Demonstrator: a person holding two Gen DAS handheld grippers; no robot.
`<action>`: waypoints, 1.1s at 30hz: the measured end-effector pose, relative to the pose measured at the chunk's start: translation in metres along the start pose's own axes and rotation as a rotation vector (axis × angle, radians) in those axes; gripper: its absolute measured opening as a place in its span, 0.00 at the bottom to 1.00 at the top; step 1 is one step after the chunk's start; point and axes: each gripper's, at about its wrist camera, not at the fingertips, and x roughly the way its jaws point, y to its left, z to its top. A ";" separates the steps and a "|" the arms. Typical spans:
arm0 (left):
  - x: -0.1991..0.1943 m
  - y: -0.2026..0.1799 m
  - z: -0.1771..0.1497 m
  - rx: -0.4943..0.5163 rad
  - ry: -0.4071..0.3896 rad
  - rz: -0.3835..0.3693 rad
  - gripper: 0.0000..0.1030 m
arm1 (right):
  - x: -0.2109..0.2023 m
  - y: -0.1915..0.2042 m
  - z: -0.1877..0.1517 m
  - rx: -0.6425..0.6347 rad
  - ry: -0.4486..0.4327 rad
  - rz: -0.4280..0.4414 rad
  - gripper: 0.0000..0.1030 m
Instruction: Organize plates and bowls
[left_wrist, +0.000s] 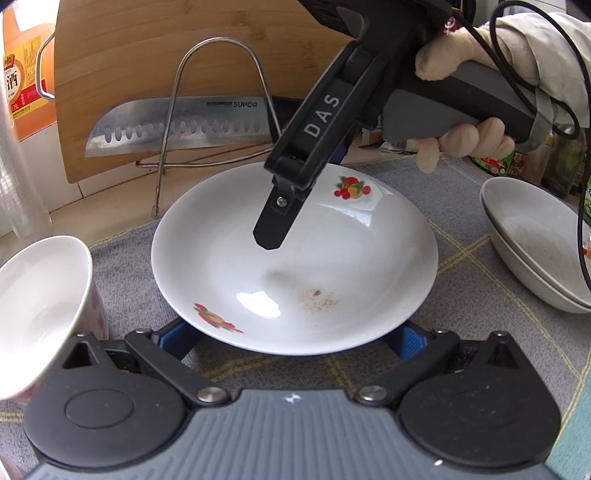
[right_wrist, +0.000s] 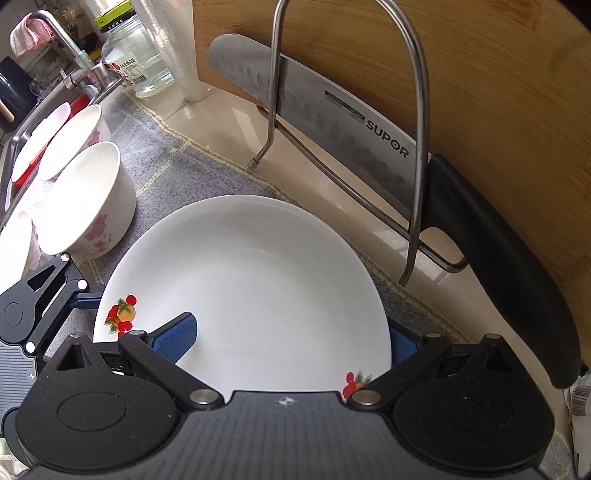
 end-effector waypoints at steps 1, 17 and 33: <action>0.000 0.000 0.000 0.001 -0.002 -0.002 1.00 | 0.000 0.000 0.000 0.004 0.003 0.000 1.00; 0.000 0.000 -0.001 0.002 -0.006 -0.005 1.00 | -0.006 -0.013 -0.006 0.163 -0.093 0.031 1.00; -0.001 0.000 -0.001 0.002 -0.006 -0.005 1.00 | -0.002 -0.001 -0.003 0.074 -0.061 -0.024 1.00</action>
